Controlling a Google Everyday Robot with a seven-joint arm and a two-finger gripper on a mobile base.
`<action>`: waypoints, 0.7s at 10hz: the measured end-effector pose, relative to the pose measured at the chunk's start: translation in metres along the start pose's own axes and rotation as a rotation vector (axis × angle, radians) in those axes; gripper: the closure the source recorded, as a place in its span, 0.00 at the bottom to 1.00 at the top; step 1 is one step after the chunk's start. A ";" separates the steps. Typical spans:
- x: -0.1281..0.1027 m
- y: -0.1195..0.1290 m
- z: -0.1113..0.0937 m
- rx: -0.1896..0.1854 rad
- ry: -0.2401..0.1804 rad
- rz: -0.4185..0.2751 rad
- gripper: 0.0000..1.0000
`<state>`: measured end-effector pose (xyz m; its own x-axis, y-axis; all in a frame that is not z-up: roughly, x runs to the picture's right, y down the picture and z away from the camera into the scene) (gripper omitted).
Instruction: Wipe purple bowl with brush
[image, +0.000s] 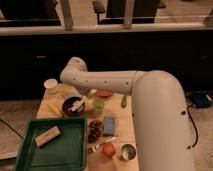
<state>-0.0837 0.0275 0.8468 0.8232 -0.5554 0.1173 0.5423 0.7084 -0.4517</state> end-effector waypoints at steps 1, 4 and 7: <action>0.005 -0.008 0.002 -0.004 0.007 0.011 1.00; -0.008 -0.030 -0.003 0.002 0.012 -0.001 1.00; -0.043 -0.030 -0.014 0.015 -0.015 -0.093 1.00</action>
<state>-0.1378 0.0237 0.8434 0.7716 -0.6127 0.1709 0.6187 0.6608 -0.4249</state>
